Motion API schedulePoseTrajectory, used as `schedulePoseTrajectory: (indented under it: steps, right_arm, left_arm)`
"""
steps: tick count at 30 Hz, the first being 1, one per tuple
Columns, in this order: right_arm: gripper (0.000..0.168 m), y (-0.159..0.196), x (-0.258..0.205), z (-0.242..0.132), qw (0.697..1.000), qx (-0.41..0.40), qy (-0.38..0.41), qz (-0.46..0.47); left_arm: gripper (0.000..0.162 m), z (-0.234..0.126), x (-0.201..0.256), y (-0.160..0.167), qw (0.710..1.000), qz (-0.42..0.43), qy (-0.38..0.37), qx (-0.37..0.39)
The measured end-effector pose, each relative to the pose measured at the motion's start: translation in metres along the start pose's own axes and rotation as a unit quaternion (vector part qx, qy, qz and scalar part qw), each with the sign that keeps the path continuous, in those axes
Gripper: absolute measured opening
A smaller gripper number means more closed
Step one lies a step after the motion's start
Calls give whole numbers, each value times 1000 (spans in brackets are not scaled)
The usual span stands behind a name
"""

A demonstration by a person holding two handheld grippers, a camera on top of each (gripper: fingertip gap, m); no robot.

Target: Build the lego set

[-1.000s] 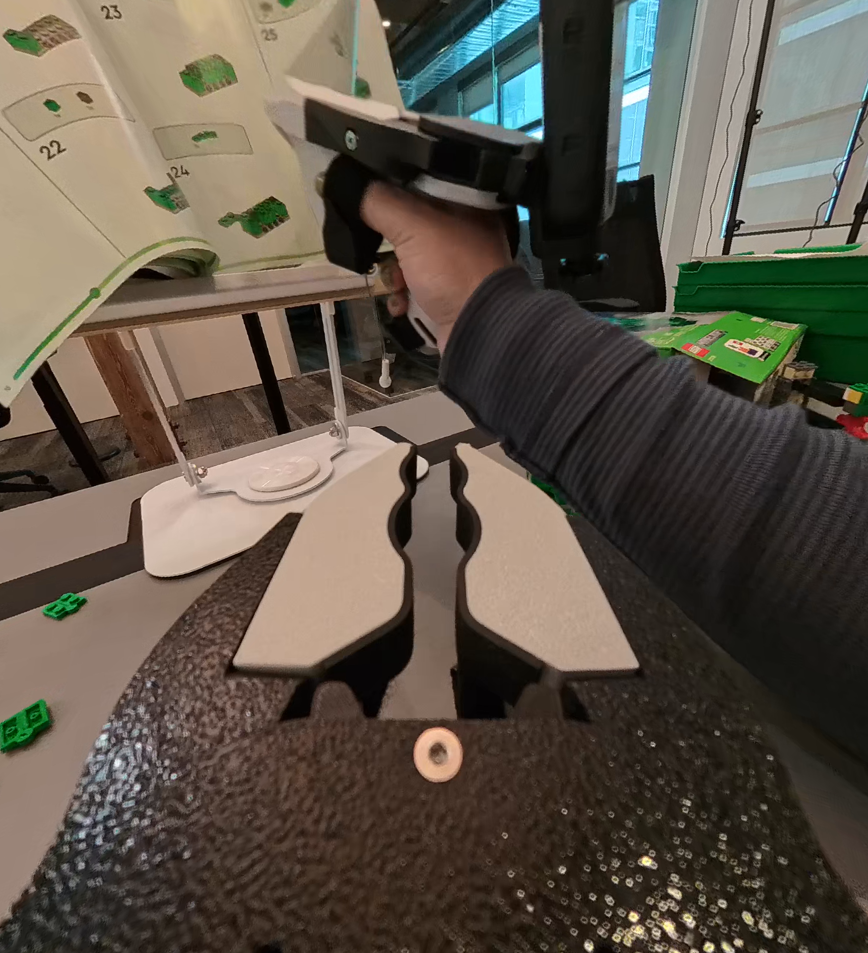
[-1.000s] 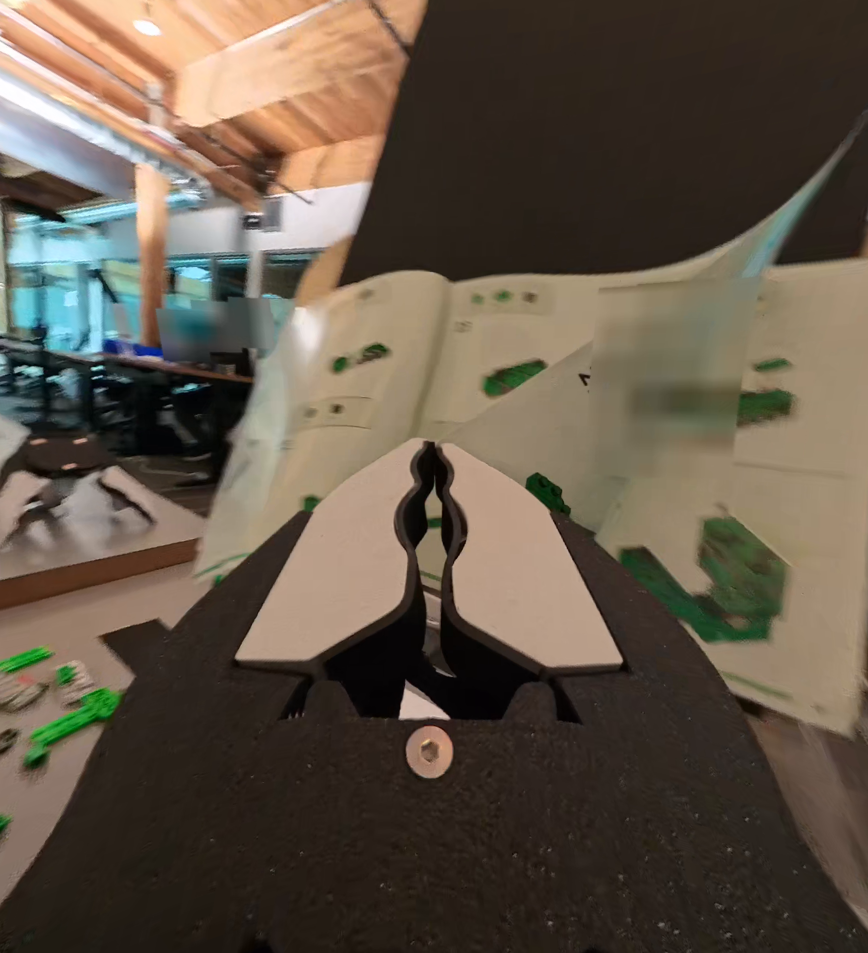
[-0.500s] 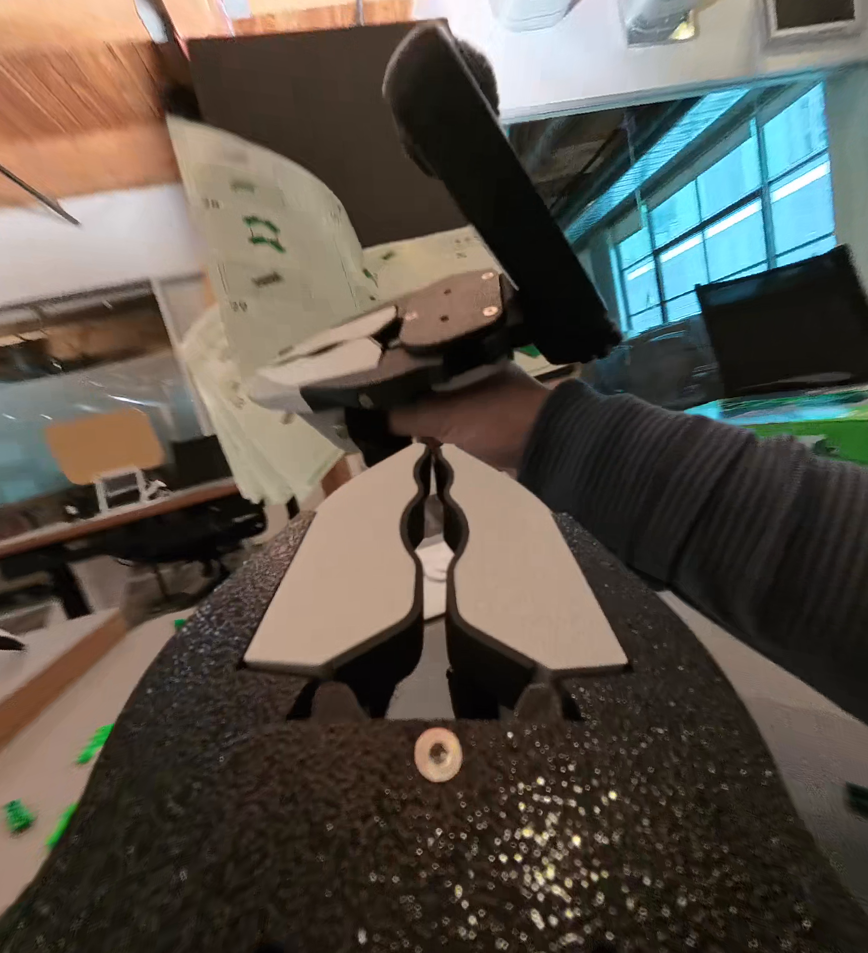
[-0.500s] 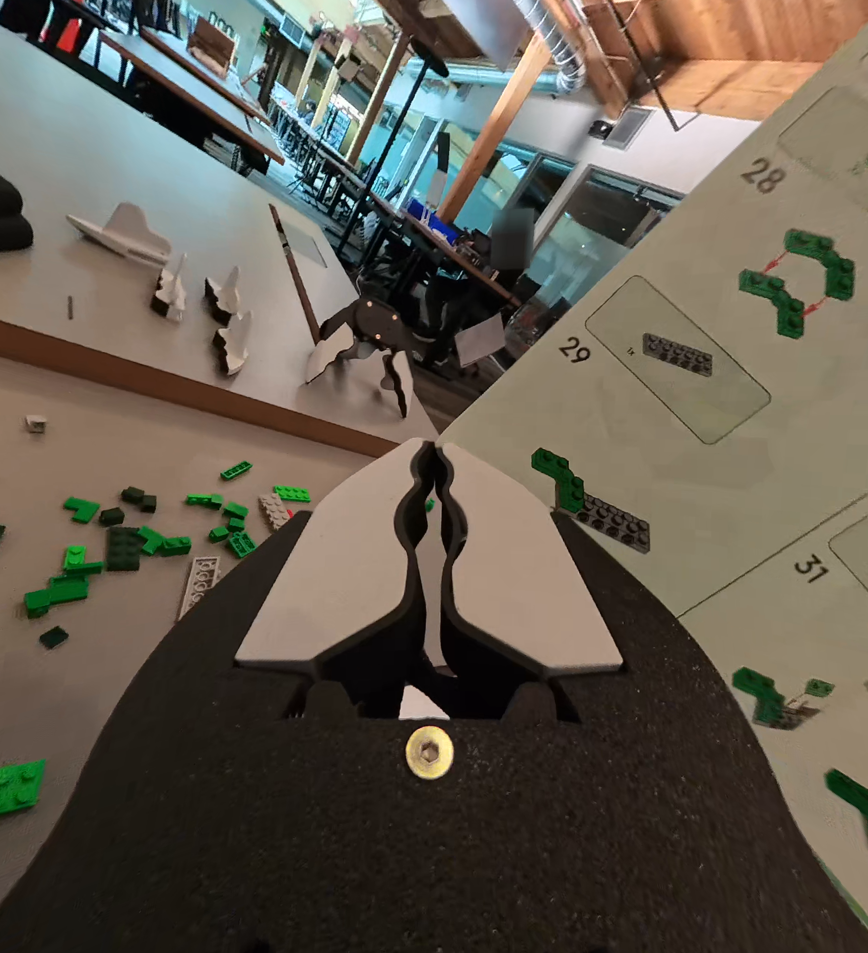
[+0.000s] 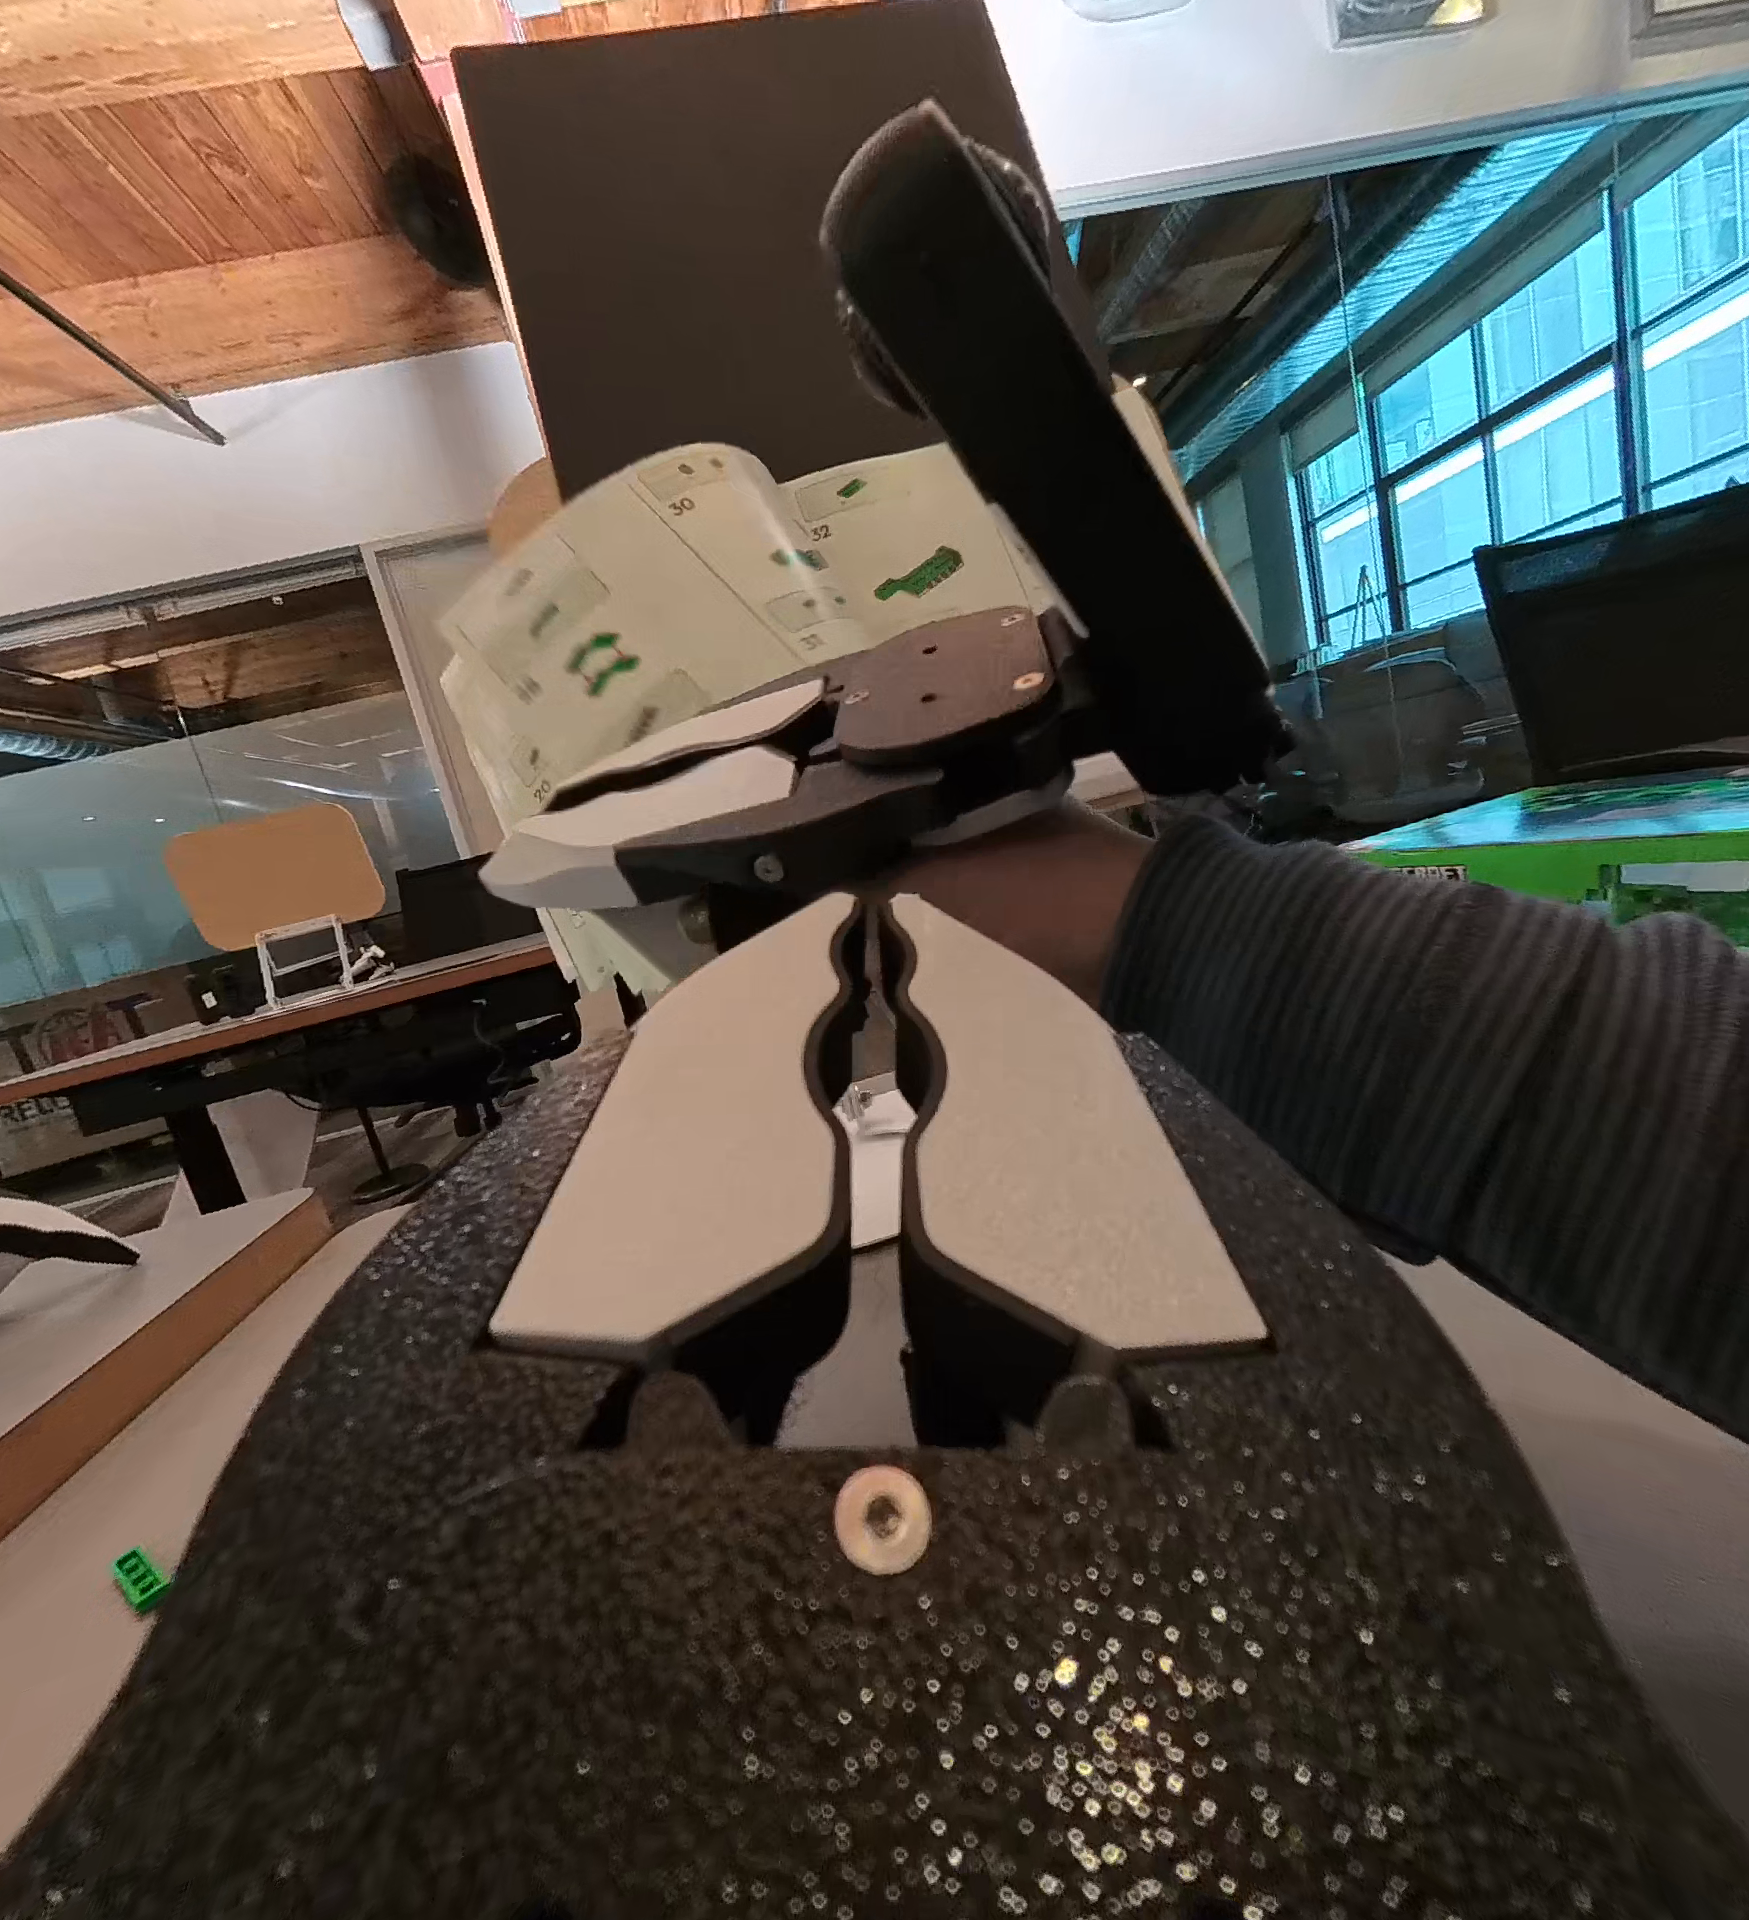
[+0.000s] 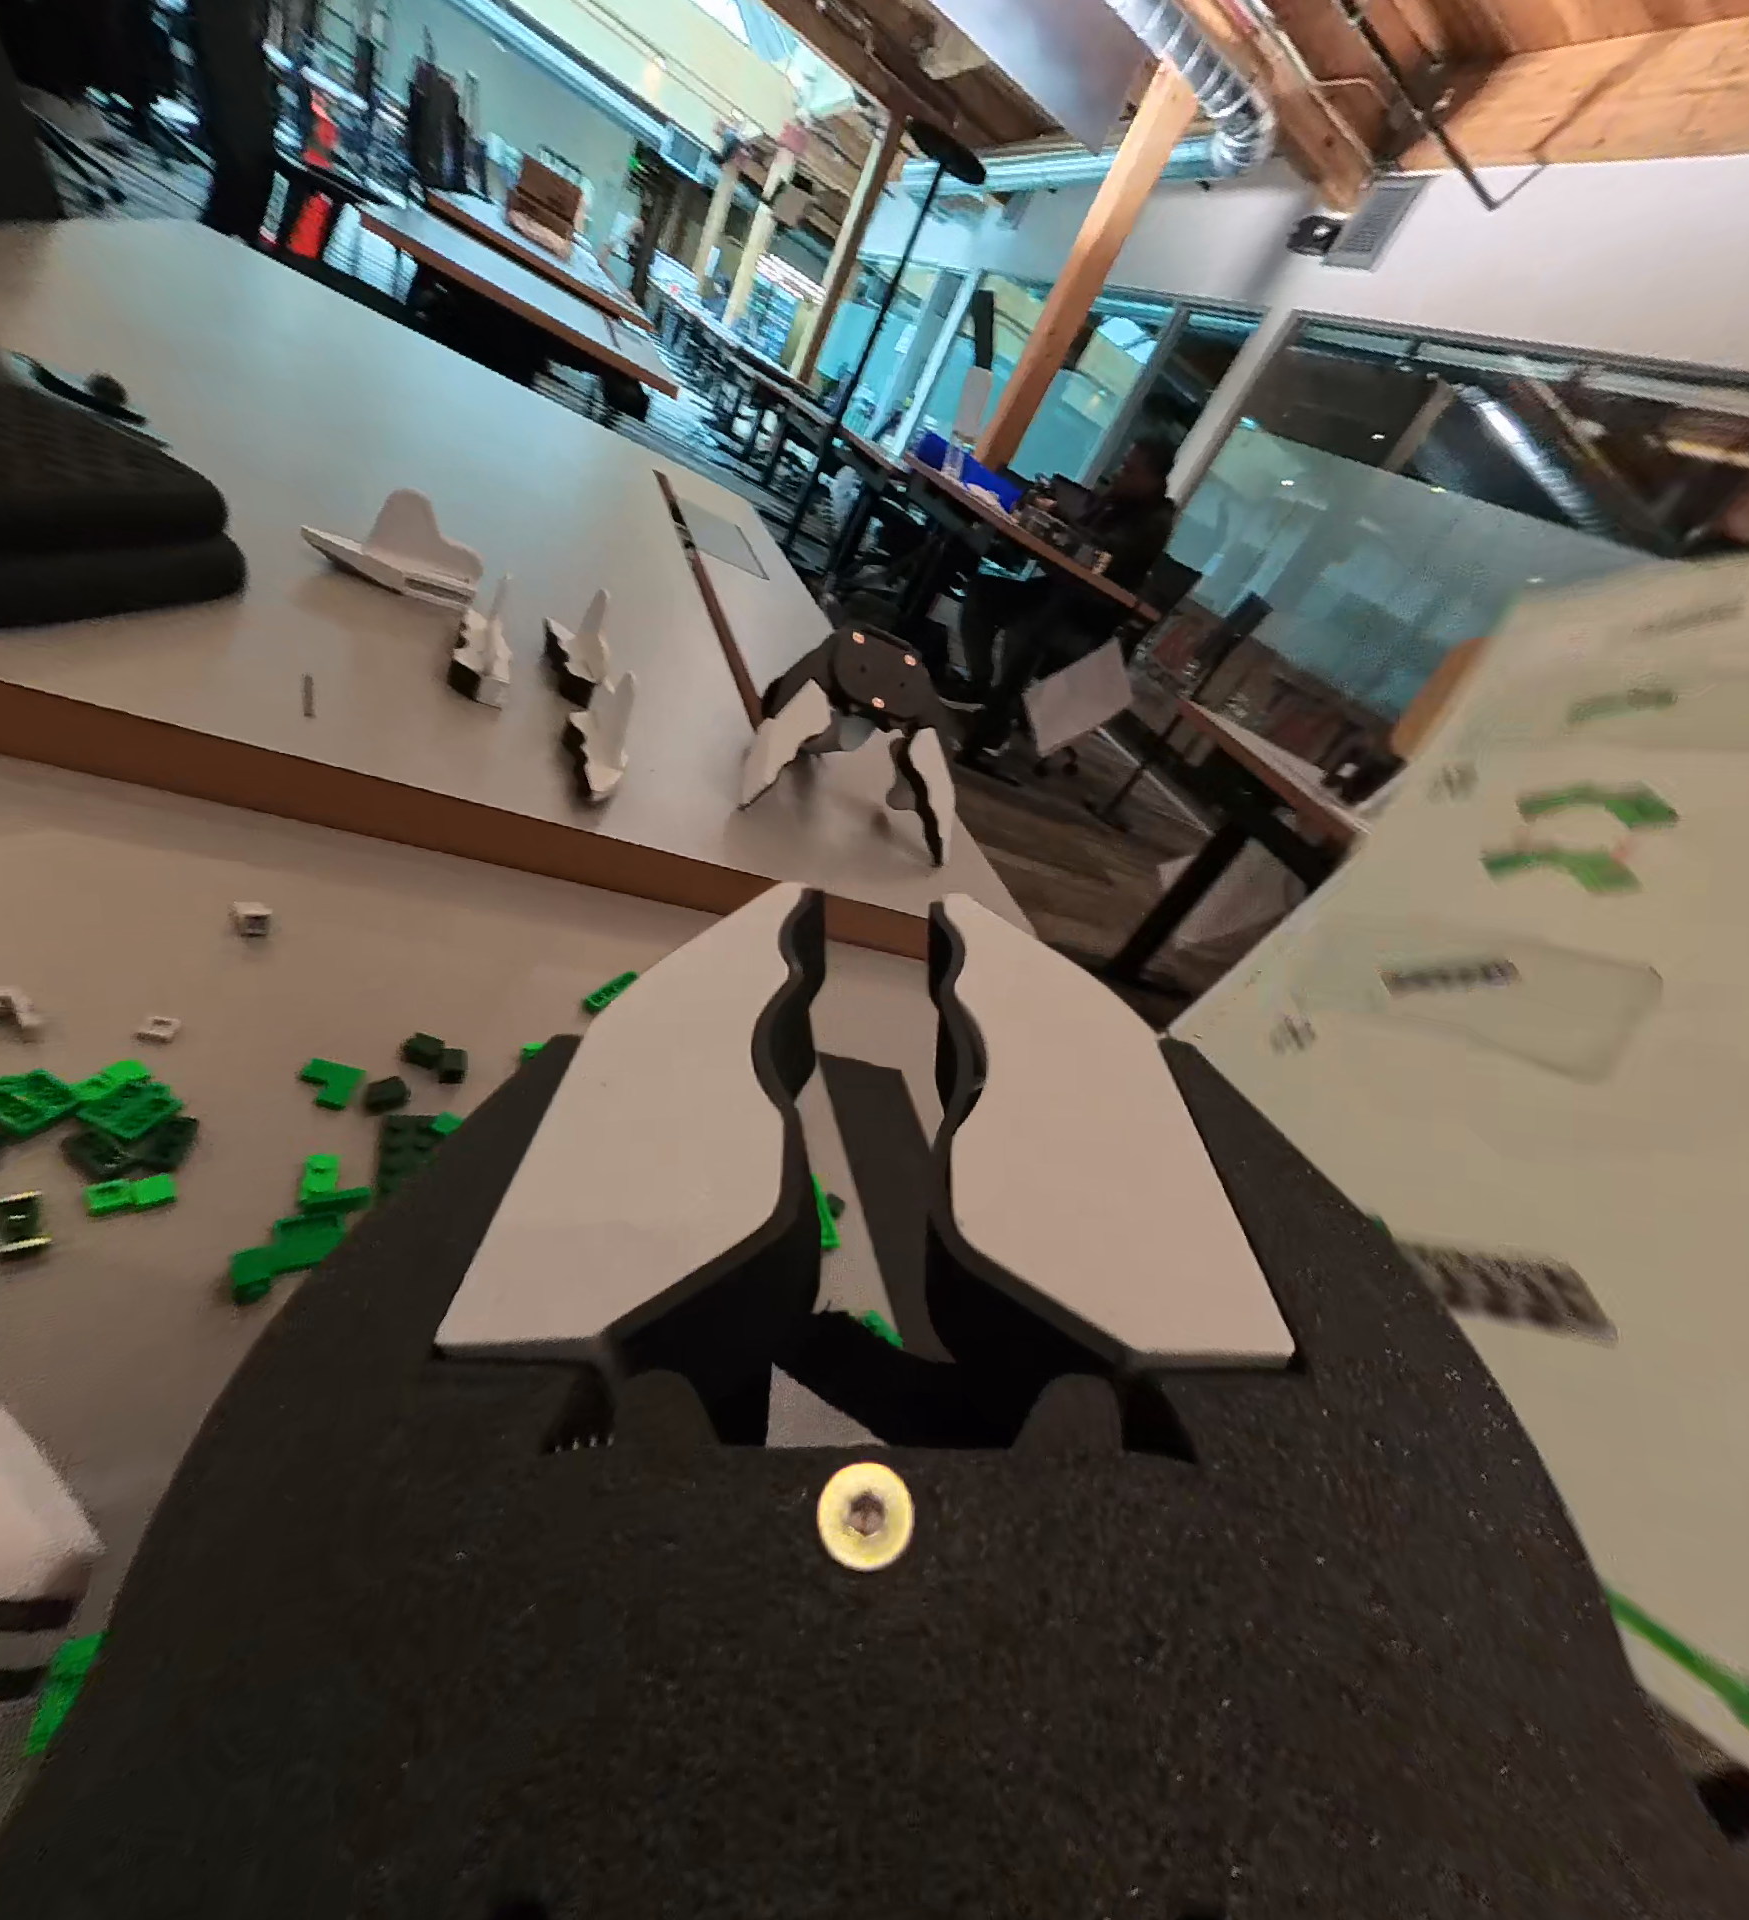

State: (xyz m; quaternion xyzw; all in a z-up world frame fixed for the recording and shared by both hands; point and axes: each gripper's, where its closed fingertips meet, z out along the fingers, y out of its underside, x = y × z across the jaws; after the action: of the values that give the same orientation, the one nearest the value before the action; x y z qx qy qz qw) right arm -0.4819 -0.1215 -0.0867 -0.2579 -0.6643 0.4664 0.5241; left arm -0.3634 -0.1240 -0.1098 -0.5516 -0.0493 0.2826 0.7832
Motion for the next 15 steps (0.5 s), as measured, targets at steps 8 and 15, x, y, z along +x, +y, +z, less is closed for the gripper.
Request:
schedulePoseTrajectory:
  steps: [8,15]
  right_arm:
    - [25,-28,29,-27,997,57,36,40]
    - [0,-12,138,-105,929,75,346,108]
  left_arm:
    - [1,2,2,4,1000,-12,10,-7]
    - [1,2,5,4,1000,-15,17,-8]
